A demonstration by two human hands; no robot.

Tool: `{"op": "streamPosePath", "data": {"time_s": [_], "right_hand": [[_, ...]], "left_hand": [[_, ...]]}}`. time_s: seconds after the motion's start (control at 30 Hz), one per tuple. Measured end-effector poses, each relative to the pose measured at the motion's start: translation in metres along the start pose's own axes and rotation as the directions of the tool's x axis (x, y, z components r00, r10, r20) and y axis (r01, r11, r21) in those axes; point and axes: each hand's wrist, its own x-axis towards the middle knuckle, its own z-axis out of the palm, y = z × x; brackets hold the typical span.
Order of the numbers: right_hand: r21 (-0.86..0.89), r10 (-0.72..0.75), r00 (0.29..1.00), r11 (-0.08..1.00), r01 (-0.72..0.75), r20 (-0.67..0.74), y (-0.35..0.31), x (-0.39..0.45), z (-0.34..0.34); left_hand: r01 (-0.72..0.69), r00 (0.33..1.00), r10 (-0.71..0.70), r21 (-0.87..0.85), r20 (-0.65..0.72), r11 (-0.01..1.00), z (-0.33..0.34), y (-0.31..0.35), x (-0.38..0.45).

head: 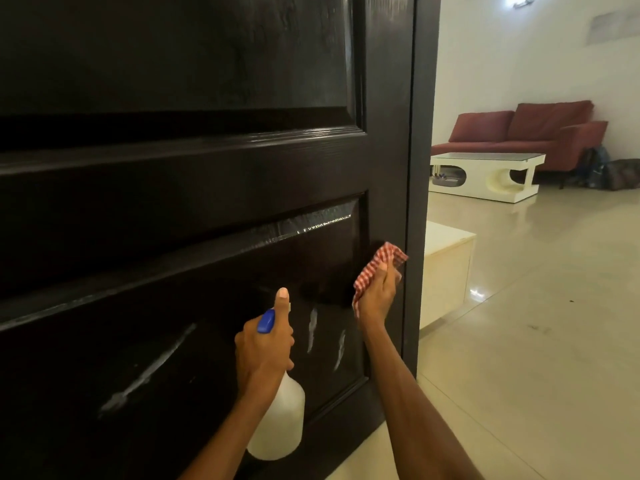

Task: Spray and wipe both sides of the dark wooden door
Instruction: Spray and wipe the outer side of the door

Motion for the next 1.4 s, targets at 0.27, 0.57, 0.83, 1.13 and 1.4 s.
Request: {"op": "streamPosePath", "data": {"time_s": [0.27,0.57,0.83,1.13,1.4], "right_hand": [[-0.209,-0.539,0.761,0.749,0.629,0.361,-0.021,-0.077,0.052],[-0.573,-0.388,0.818,0.584,0.575,0.425,0.080,-0.130,0.015],[-0.115,0.469,0.853,0.857,-0.502,-0.227,0.158,-0.103,-0.039],[-0.227,0.006,0.999,0.974,-0.015,-0.039,0.057,-0.151,0.029],[-0.464,-0.597,0.624,0.422,0.779,0.504,0.015,-0.168,0.073]], "left_hand": [[-0.142,0.989,0.140,-0.030,-0.048,0.989,-0.037,-0.016,-0.018],[-0.174,0.982,0.174,-0.003,-0.071,0.985,-0.055,-0.036,-0.031],[-0.105,0.994,0.106,0.023,-0.036,0.994,-0.073,-0.065,-0.049],[-0.095,0.989,0.089,-0.043,-0.120,0.995,-0.095,-0.076,-0.058],[-0.082,0.986,0.058,-0.151,-0.155,0.985,-0.093,-0.061,-0.064]]}}
